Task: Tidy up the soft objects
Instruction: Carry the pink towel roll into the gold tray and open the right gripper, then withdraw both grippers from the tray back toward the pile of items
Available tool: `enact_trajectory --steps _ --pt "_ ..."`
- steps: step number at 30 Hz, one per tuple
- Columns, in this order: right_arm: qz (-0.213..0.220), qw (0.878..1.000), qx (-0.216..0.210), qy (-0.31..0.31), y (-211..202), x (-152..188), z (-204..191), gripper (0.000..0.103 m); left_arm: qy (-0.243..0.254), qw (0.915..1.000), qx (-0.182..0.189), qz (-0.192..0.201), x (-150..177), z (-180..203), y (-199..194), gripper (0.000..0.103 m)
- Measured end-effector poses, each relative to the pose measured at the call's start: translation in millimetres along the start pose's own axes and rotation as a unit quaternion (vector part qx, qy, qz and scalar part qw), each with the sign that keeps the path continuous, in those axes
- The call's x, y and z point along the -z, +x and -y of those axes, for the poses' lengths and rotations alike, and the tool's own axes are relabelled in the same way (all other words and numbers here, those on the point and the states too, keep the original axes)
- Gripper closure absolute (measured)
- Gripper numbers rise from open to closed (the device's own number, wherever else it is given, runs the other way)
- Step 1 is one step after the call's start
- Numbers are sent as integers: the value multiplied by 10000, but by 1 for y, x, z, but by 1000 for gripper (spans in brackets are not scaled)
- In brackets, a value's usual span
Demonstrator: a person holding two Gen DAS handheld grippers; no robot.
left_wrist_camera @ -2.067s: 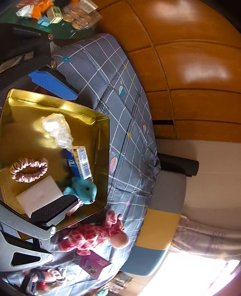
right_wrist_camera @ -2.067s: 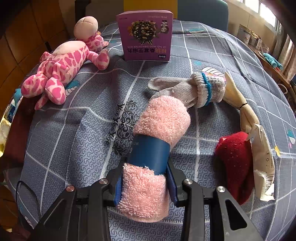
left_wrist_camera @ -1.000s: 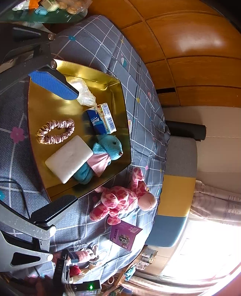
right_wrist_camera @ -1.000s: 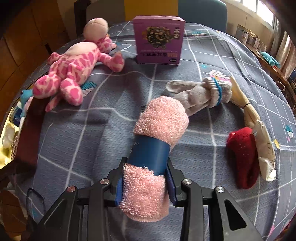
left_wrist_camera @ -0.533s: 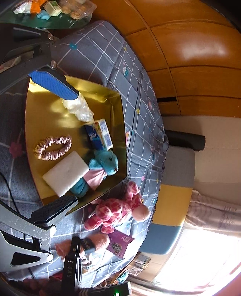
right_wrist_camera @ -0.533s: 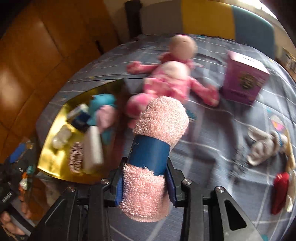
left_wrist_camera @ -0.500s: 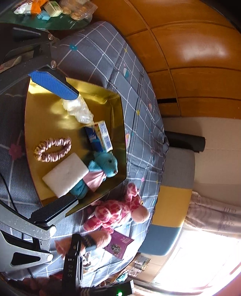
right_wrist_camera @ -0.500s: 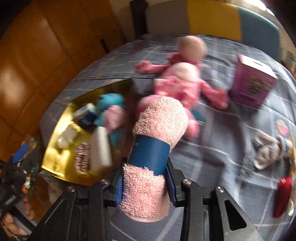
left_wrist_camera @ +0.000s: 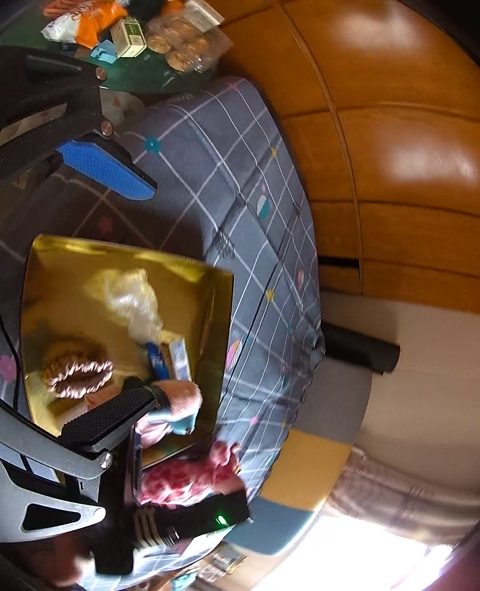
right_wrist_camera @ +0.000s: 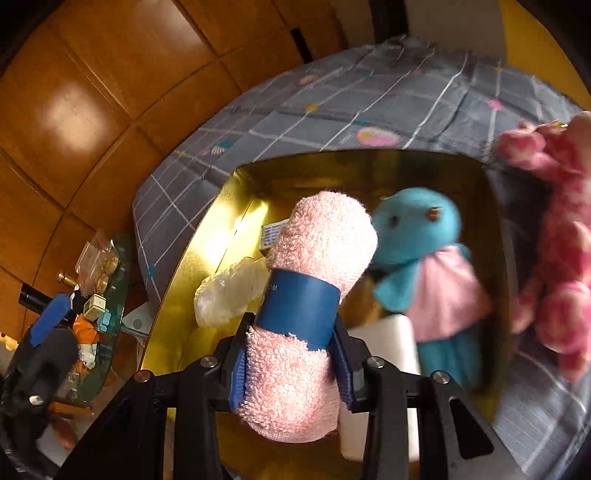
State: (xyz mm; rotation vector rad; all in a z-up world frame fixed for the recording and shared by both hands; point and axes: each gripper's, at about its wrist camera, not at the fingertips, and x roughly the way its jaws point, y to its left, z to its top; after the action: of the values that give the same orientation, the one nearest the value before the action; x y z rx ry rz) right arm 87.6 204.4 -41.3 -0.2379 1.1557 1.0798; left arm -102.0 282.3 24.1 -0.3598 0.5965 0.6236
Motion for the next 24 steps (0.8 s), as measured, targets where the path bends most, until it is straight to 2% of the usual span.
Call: enact_trajectory --steps 4,10,17,24 --pt "-218 9994 -76 270 20 1 6 59 -117 9999 -105 -23 -3 -12 6 0" --pt "114 9988 -246 408 -4 8 13 54 -8 9999 -131 -81 1 -10 10 0" --pt "513 9982 232 198 -37 24 13 54 274 9995 -88 -118 6 9 9 0" --pt "761 9948 664 128 -72 54 28 54 594 9982 80 -56 10 32 0 0"
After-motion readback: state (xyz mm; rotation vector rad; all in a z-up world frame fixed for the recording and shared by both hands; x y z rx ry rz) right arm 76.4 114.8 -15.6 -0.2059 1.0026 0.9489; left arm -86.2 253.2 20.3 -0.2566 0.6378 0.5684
